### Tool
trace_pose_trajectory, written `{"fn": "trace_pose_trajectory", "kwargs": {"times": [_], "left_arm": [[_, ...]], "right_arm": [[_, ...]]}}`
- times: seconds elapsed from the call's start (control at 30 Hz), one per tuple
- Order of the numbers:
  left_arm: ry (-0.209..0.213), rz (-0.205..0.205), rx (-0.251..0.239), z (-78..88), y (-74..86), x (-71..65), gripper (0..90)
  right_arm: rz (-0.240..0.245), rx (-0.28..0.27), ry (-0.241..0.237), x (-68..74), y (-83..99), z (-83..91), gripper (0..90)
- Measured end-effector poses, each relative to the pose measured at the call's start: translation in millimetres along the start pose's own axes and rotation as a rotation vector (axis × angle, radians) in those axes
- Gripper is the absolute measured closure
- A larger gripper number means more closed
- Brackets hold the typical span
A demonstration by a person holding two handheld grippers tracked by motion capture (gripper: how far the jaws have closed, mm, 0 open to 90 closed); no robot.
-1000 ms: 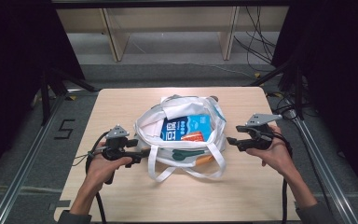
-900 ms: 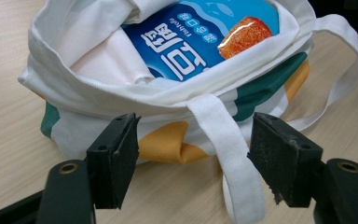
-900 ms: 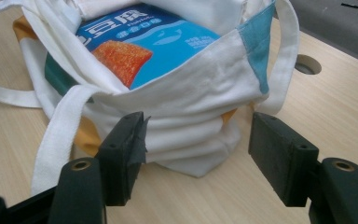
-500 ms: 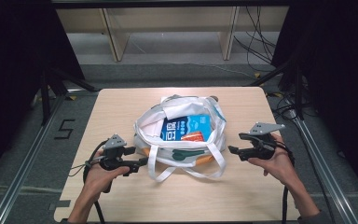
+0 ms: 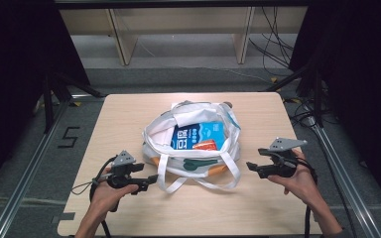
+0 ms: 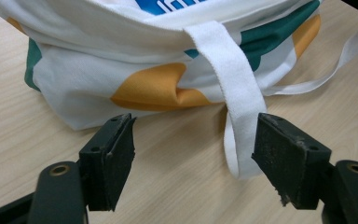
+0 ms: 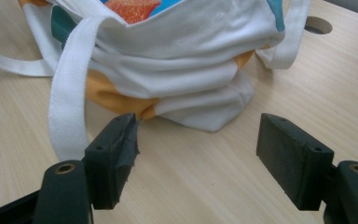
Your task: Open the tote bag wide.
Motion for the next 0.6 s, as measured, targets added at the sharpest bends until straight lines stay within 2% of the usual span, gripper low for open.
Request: {"fn": "trace_pose_trajectory", "kwargs": {"times": [0.03,0.07,0.1,0.13,0.2,0.23,0.27,0.3,0.33,0.37,0.4,0.5,0.53,0.6], "left_arm": [[0.005,0.0,0.001,-0.3,1.5,-0.6,28.0],[0.007,-0.006,0.002,-0.4,2.9,-0.8,27.9],[0.009,-0.009,0.008,-0.3,4.7,-1.4,27.7],[0.002,0.004,-0.003,-1.2,6.3,-3.4,27.7],[0.008,-0.026,0.02,-0.1,10.5,-2.7,27.1],[0.01,-0.014,0.016,-0.8,12.5,-4.1,26.9],[0.006,-0.006,0.01,-1.6,14.8,-5.9,26.8],[0.01,-0.016,0.012,-1.5,16.2,-6.8,25.9],[0.006,-0.003,0.001,-2.6,17.0,-8.6,24.6],[0.025,0.006,-0.013,-3.6,18.7,-10.8,23.2],[0.022,-0.003,-0.017,-4.0,19.8,-11.5,22.1],[0.031,-0.005,-0.022,-5.2,23.8,-14.7,19.4],[0.026,0.003,-0.03,-5.8,24.4,-16.5,18.7],[0.031,-0.014,-0.029,-5.6,25.9,-18.9,16.8]], "right_arm": [[0.011,-0.013,0.01,-1.1,1.0,-0.7,29.9],[-0.004,-0.01,0.012,0.9,2.7,-0.3,29.9],[0.001,-0.001,0.003,1.6,4.8,-0.6,29.5],[0.001,-0.001,0.003,1.6,4.8,-0.6,29.5],[-0.018,0.005,0.001,5.0,8.8,-1.2,29.2],[0.013,-0.005,0.008,3.2,9.1,-1.9,28.9],[0.02,-0.005,0.007,3.7,10.7,-2.6,28.4],[-0.007,0.01,0.005,7.1,13.4,-2.1,27.1],[0.0,0.012,0.018,7.2,14.9,-2.4,26.1],[0.02,0.003,0.019,6.3,15.4,-2.7,25.9],[0.034,-0.003,0.027,5.4,16.8,-2.7,25.9],[0.003,0.012,0.023,8.3,21.6,-1.5,25.2],[0.028,-0.002,0.027,7.3,22.8,-1.6,24.8],[0.0,0.011,0.022,10.0,26.7,-0.2,24.8]]}}
Point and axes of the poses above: each handheld gripper's, and its own axes: z roughly backward along the jaws, y roughly out of its underside, x roughly to its left, the point moved 2 cm from there along -z, roughly forward along the jaws, and after that the axes turned 9 degrees about -z, right-handed, at the moved point
